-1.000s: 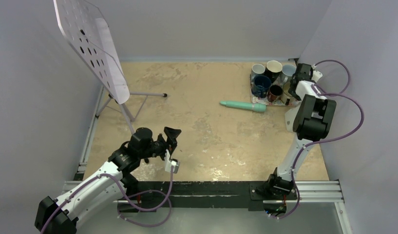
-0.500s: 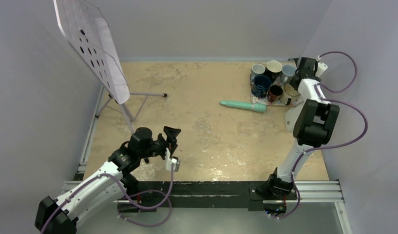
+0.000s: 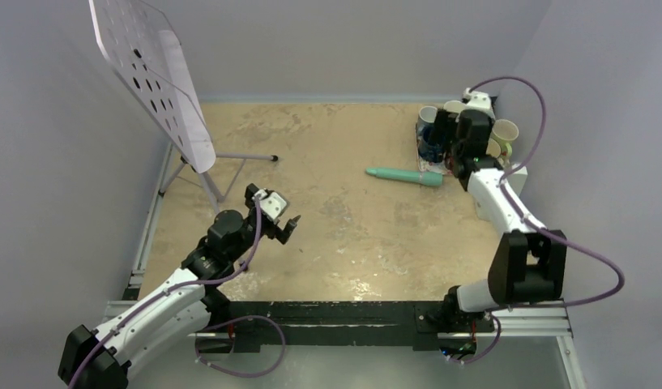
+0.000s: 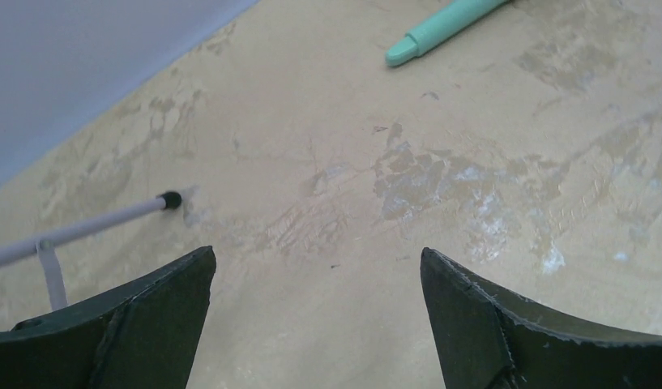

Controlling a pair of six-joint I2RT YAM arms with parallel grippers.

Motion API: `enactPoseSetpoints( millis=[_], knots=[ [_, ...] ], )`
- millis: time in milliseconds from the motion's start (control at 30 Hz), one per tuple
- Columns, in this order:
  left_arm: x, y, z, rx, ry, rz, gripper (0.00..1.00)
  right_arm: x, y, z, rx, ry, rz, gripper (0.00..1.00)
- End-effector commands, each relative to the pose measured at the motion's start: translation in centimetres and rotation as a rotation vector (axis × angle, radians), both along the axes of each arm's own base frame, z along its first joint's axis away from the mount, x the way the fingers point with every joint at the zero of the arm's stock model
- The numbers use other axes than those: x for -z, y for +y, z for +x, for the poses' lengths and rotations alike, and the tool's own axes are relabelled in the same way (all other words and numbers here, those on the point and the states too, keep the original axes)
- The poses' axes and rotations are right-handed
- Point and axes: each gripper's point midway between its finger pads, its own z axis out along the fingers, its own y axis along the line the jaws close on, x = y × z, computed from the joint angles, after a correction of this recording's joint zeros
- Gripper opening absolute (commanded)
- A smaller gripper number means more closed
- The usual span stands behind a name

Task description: Turn the mug right side up

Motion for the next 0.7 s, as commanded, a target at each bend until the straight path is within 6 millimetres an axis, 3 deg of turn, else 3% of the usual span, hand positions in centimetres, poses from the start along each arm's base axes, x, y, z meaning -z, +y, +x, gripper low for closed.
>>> enactPoseSetpoints(
  millis=[0, 67, 100, 200, 300, 400, 567, 667],
  knots=[
    [-0.6, 2.1, 1.0, -0.239, 0.119, -0.269, 1.0, -5.1, 8.7, -2.1, -0.383, -0.262, -0.064, 0.99],
    [-0.8, 2.7, 1.2, -0.262, 0.092, -0.263, 1.0, -5.6, 10.9, -4.9, -0.497, -0.368, -0.03, 0.99],
    [-1.0, 3.5, 1.5, -0.313, 0.083, -0.27, 1.0, -4.3, 11.5, -6.5, -0.535, -0.387, -0.006, 0.99],
    [-1.0, 5.8, 2.0, -0.461, 0.097, -0.321, 1.0, -3.8, 11.2, -10.3, -0.53, -0.511, 0.017, 0.99],
    [-0.1, 6.8, 1.9, -0.537, 0.132, -0.339, 1.0, -4.7, 9.7, -13.1, -0.464, -0.616, -0.014, 0.99],
    [0.6, 7.3, 1.8, -0.565, 0.142, -0.334, 1.0, -5.7, 7.6, -15.4, -0.377, -0.699, -0.093, 0.99],
    [0.4, 9.3, 2.2, -0.654, 0.074, -0.29, 1.0, -3.5, 6.0, -17.6, -0.305, -0.709, -0.121, 0.99],
    [0.6, 10.1, 2.1, -0.697, 0.079, -0.26, 1.0, -3.8, 5.8, -18.4, -0.292, -0.758, -0.111, 0.99]
  ],
)
